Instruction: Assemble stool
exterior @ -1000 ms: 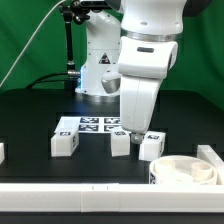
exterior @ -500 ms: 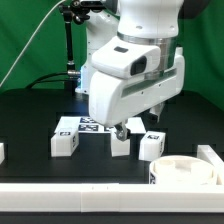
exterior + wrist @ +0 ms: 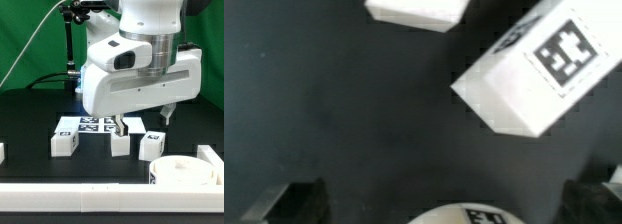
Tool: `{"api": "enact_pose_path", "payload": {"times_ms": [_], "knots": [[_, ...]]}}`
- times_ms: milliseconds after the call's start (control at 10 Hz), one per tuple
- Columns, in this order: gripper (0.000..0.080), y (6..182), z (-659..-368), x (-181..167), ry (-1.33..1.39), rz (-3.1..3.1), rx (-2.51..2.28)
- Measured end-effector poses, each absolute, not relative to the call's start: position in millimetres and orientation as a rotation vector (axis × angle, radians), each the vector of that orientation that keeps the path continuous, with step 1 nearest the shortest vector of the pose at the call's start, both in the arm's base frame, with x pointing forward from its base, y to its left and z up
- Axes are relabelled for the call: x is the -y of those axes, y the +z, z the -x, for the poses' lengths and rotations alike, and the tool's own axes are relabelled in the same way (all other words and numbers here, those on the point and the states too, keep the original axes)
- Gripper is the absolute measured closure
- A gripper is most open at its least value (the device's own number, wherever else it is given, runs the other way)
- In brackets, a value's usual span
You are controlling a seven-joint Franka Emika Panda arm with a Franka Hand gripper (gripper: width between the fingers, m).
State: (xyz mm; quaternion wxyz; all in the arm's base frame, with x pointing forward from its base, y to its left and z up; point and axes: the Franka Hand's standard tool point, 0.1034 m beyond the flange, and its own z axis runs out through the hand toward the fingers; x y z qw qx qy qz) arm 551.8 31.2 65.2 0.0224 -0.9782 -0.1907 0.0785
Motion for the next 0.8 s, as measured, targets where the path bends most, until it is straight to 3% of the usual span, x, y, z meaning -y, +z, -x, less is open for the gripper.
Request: {"api": "enact_pose_path", "payload": {"times_ms": [200, 300, 400, 800], "knots": [[0.0151, 64.0, -552, -28, 0.239, 3.09, 0.241], [0.0151, 58.1, -548, -25, 0.227, 3.109, 0.016], [0.0151, 43.2, -525, -31, 0.307, 3.103, -0.175], [0.0151, 41.3, -523, -43, 0.323, 3.045, -0.514]]}}
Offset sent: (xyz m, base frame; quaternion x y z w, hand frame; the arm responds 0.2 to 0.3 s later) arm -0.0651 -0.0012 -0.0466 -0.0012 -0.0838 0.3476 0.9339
